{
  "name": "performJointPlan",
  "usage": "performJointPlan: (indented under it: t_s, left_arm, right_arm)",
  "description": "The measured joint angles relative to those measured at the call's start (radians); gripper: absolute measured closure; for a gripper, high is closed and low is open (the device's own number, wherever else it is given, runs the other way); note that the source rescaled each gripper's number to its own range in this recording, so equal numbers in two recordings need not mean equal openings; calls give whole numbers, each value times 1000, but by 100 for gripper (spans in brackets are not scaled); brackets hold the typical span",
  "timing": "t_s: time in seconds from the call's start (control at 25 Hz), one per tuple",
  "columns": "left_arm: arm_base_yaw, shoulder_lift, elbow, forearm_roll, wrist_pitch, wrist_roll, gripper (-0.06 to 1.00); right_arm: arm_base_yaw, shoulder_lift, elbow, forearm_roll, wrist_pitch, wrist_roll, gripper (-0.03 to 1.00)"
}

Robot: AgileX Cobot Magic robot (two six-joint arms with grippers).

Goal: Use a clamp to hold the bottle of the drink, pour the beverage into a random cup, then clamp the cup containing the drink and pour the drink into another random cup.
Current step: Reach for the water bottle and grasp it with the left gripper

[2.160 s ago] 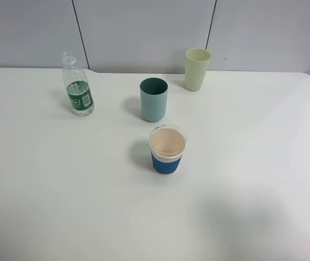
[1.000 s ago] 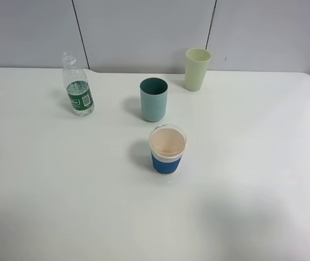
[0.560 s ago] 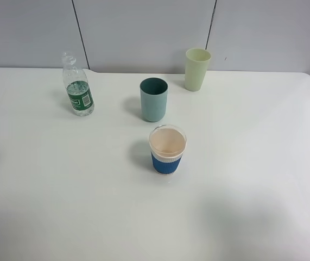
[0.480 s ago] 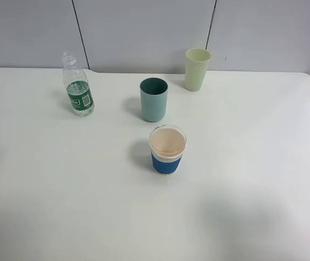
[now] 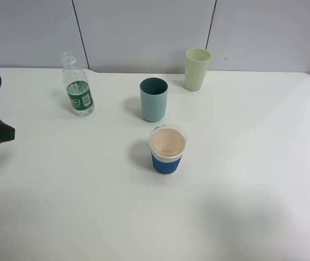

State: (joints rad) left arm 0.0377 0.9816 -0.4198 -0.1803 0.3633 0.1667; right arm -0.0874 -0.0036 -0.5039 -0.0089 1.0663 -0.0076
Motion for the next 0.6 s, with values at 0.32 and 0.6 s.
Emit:
performJointPlan:
  t_s: [0.32,0.6]
  left_arm:
    - [-75,160,0,-90,-189,-21,-6]
    - [-91,291,0,-106,-349,-21,-6]
  right_arm:
    - [0,0,0,0,0,0,-3]
    - [0,0,0,0,0,0,-3]
